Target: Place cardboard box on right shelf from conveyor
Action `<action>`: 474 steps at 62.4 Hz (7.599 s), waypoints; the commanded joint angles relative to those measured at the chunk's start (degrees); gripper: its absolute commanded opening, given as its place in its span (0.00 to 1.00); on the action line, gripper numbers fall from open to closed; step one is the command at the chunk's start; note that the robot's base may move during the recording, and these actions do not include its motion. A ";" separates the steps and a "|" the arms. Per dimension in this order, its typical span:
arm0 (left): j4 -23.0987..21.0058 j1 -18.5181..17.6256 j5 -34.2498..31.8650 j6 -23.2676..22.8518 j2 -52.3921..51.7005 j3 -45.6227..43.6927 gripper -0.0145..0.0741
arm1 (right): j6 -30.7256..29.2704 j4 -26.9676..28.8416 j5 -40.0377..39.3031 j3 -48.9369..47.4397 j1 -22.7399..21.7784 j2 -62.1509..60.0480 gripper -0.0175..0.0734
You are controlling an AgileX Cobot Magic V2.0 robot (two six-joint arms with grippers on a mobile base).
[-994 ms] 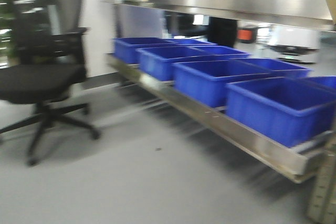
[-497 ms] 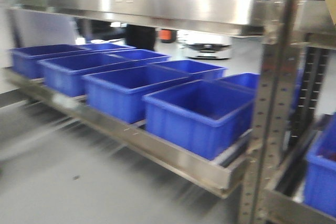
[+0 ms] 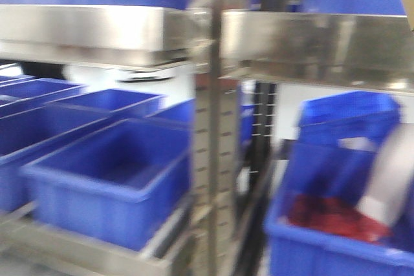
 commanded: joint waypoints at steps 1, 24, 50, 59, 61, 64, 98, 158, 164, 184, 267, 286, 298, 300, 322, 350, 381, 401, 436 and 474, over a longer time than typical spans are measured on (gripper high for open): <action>-0.27 -0.39 -5.15 -0.29 -0.68 -0.21 0.03 | -0.21 -1.53 -5.25 -1.70 -0.36 0.08 0.37; -0.27 -0.39 -5.15 -0.29 -0.68 -0.21 0.03 | -0.21 -1.53 -5.25 -1.70 -0.36 0.08 0.37; -0.27 -0.29 -5.15 -0.29 -0.68 -0.21 0.03 | -0.21 -1.53 -5.25 -1.70 -0.36 0.08 0.37; -0.27 -0.15 -5.15 -0.29 -0.68 -0.21 0.03 | -0.21 -1.53 -5.25 -1.70 -0.36 0.08 0.37; -0.27 -0.15 -5.15 -0.29 -0.68 -0.21 0.03 | -0.21 -1.53 -5.25 -1.70 -0.36 0.08 0.37; -0.27 -0.15 -5.15 -0.29 -0.68 -0.21 0.03 | -0.21 -1.53 -5.25 -1.70 -0.36 0.08 0.37; -0.27 -0.15 -5.15 -0.29 -0.68 -0.21 0.03 | -0.21 -1.53 -5.25 -1.70 -0.36 0.08 0.37; -0.27 -0.15 -5.15 -0.29 -0.68 -0.21 0.03 | -35.78 -5.51 -3.09 -12.09 -0.30 12.46 0.37; -0.27 -0.15 -5.15 -0.29 -0.68 -0.21 0.03 | -45.18 -5.51 -2.14 -14.82 -0.30 16.27 0.37; -0.27 -0.15 -5.15 -0.29 -0.68 -0.21 0.03 | -75.53 -5.22 -3.44 -17.41 -0.41 28.64 0.37; -0.27 -0.15 -5.15 -0.29 -0.68 -0.21 0.03 | -70.24 1.95 -26.16 -17.41 -4.25 49.37 0.86; -0.27 -0.15 -5.15 -0.29 -0.68 -0.21 0.03 | -70.24 4.61 -25.35 -17.41 -4.25 46.93 0.86; -0.27 -0.15 -5.15 -0.29 -0.68 -0.21 0.03 | -69.68 8.10 -21.81 -17.41 -4.25 43.74 0.86; -0.27 -0.15 -5.15 -0.29 -0.68 -0.21 0.03 | -69.68 8.93 -21.06 -17.41 -4.25 43.48 0.86; -0.27 -0.15 -5.15 -0.29 -0.68 -0.21 0.03 | -69.63 16.61 -18.47 -17.41 -0.67 41.27 0.86; -0.27 -0.15 -5.15 -0.29 -0.68 -0.21 0.03 | -66.57 25.31 -12.74 -17.41 4.99 39.08 0.86; -0.27 -0.15 -5.15 -0.29 -0.68 -0.21 0.03 | -38.40 27.77 -11.18 -17.35 5.07 33.24 0.86; -0.27 -0.15 -5.15 -0.29 -0.68 -0.21 0.03 | -36.04 27.71 -9.59 -17.23 5.19 32.64 0.86; -0.27 -0.15 -5.15 -0.29 -0.68 -0.21 0.03 | -12.86 16.35 -13.48 -7.59 5.01 20.84 0.23; -0.27 -0.15 -5.15 -0.29 -0.68 -0.21 0.03 | -12.86 16.27 -13.09 -6.88 5.01 19.11 0.23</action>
